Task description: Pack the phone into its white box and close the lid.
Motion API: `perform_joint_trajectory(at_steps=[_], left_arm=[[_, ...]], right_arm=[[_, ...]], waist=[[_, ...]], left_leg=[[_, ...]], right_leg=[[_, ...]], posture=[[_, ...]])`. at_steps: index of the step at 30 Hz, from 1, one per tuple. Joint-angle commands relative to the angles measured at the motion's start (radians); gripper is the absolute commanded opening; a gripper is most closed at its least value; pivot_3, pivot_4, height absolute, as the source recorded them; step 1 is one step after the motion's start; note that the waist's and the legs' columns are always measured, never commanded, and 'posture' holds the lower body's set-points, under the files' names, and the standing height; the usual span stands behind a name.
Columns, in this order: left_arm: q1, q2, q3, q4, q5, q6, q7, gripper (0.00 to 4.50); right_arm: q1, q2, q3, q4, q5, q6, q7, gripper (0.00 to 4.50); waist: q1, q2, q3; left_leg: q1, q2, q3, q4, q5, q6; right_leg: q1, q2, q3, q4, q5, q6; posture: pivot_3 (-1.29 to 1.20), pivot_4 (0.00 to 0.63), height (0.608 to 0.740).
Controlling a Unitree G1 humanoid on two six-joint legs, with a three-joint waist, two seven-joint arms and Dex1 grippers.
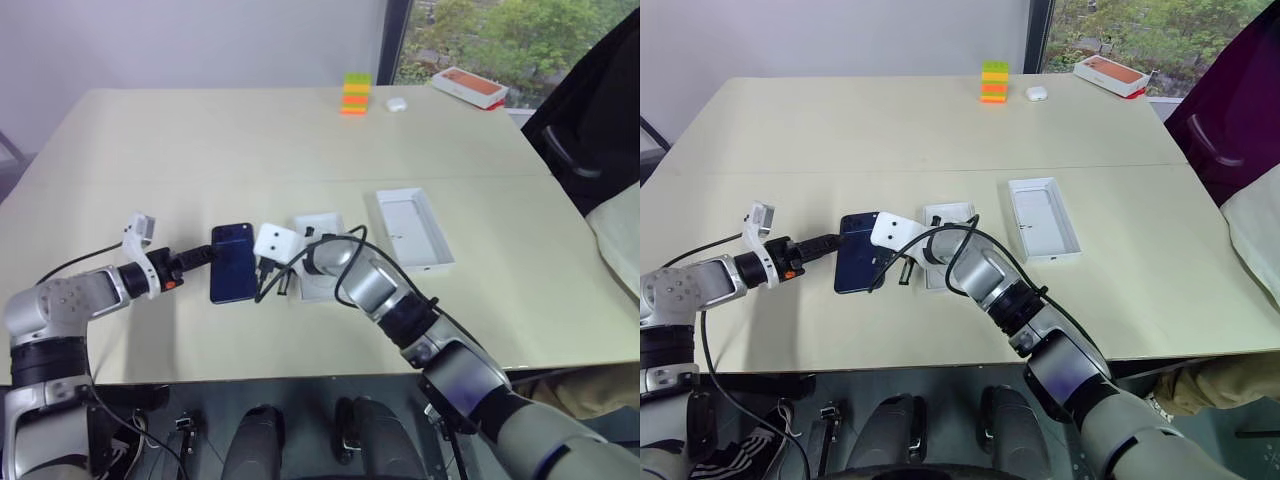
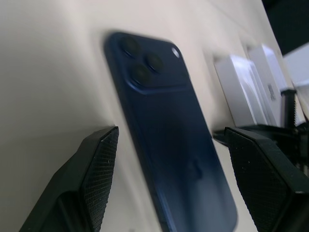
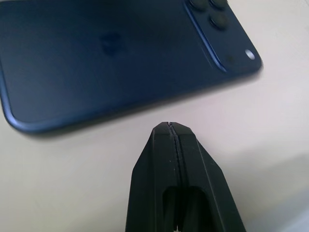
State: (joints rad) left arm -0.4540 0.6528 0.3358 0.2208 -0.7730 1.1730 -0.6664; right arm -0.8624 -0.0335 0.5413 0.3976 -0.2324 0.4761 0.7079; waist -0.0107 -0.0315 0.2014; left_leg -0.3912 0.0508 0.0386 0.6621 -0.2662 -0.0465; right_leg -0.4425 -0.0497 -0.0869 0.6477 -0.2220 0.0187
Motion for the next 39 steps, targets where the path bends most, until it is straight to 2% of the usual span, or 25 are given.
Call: perform_joint_trajectory(at_steps=[1,9,12,16,23,26,28,38,39], left_arm=[[0.022,-0.048,-0.059,-0.008,-0.009,0.083,0.011,3.71],[0.012,-0.126,-0.059,-0.035,-0.014,0.109,0.054,3.71],[-0.021,-0.16,-0.006,-0.019,-0.046,0.153,0.081,3.71],[-0.054,-0.172,0.049,-0.013,-0.07,0.203,0.094,3.71],[-0.03,-0.161,0.02,-0.031,-0.038,0.188,0.097,3.71],[-0.025,-0.166,0.038,-0.028,-0.041,0.195,0.113,2.88],[-0.01,-0.157,0.029,-0.04,-0.045,0.192,0.097,2.02],[0.015,-0.164,0.051,-0.036,-0.048,0.194,0.103,2.02],[0.018,-0.166,0.055,-0.035,-0.05,0.195,0.105,1.48]], right_arm=[[-0.023,0.02,-0.011,0.001,-0.003,0.012,-0.012,0.0],[-0.011,0.003,-0.01,-0.006,-0.018,0.021,-0.014,0.0],[-0.01,0.002,-0.015,-0.009,-0.018,0.024,-0.014,0.0],[0.0,-0.006,-0.019,-0.016,-0.019,0.02,-0.014,0.0],[0.011,-0.012,-0.015,-0.028,-0.022,0.015,-0.01,0.0],[0.016,-0.019,-0.014,-0.033,-0.023,0.015,-0.008,0.0],[0.018,-0.024,-0.015,-0.035,-0.023,0.015,-0.008,0.0],[0.028,-0.034,-0.011,-0.052,-0.027,0.018,-0.006,0.0],[0.03,-0.035,-0.01,-0.055,-0.028,0.018,-0.006,0.0]], waist=[[0.002,0.0,0.0],[0.016,0.002,-0.003],[0.021,0.002,-0.003],[0.02,0.002,-0.003],[0.014,0.002,-0.003],[0.012,0.002,-0.003],[0.008,0.002,-0.003],[0.0,0.002,-0.003],[-0.001,0.002,-0.003]], left_leg=[[0.0,0.0,0.0,0.0,0.0,0.0],[0.001,-0.003,-0.002,0.0,0.0,0.0],[0.001,-0.003,-0.002,0.0,0.0,0.0],[0.001,-0.003,-0.002,0.001,0.0,0.0],[0.001,-0.003,-0.003,0.001,0.0,0.0],[0.001,-0.003,-0.004,0.001,0.0,0.0],[0.001,-0.003,-0.005,0.001,0.0,0.0],[0.001,-0.003,-0.006,0.0,0.0,0.0],[0.001,-0.003,-0.006,0.0,0.0,0.0]], right_leg=[[0.0,0.0,0.0,0.0,0.0,0.0],[0.003,-0.003,0.0,0.0,-0.001,0.001],[0.003,-0.003,0.0,0.0,-0.001,0.001],[0.003,-0.003,0.0,0.0,-0.001,0.001],[0.003,-0.002,-0.001,0.0,-0.001,0.002],[0.003,-0.002,-0.001,0.0,-0.001,0.002],[0.002,-0.002,-0.001,0.0,-0.001,0.002],[0.002,-0.002,-0.001,0.0,-0.001,0.002],[0.002,-0.002,-0.001,0.0,-0.001,0.002]], posture=[[0.0,0.15,0.74],[0.0,0.15,0.74],[0.0,0.15,0.74],[0.0,0.15,0.74],[0.0,0.15,0.74],[0.0,0.15,0.74],[0.0,0.15,0.74],[0.0,0.15,0.74],[0.0,0.15,0.74]])
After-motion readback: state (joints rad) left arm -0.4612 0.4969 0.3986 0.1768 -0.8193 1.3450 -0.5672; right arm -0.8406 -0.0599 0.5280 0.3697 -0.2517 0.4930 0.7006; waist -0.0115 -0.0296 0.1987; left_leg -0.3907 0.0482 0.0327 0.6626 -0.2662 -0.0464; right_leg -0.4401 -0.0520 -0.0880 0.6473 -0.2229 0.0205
